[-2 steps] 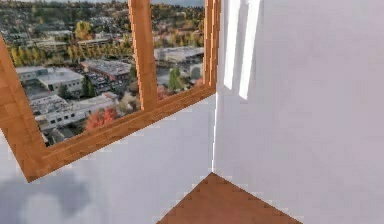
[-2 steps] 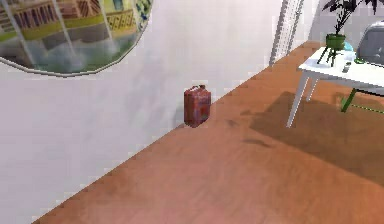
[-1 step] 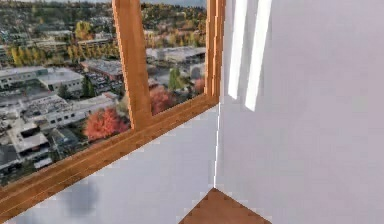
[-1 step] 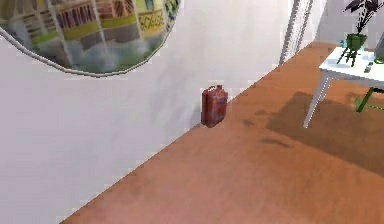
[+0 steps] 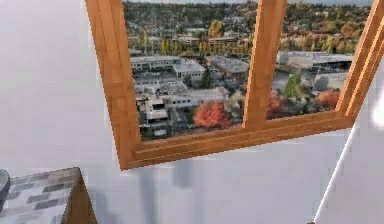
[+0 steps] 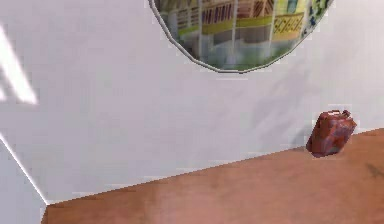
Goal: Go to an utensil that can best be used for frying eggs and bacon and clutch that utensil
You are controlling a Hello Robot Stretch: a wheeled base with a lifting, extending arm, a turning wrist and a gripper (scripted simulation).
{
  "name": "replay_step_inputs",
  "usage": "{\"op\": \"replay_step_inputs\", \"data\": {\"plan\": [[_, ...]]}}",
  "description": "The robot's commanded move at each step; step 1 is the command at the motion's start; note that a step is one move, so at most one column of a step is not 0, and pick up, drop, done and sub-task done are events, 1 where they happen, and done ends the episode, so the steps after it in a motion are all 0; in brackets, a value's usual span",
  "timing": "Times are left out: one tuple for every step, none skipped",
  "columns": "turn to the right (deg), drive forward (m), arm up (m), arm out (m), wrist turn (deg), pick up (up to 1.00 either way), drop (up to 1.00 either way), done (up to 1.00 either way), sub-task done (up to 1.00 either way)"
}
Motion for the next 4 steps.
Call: {"op": "replay_step_inputs", "data": {"plan": [[0.0,0.35,0.00,0.00,0.0,0.00,0.00,0.00,0.00],[45.0,0.00,0.00,0.00,0.0,0.00,0.00,0.00,0.00],[45.0,0.00,0.00,0.00,0.0,0.00,0.00,0.00,0.00],[45.0,0.00,0.00,0.00,0.0,0.00,0.00,0.00,0.00]]}}
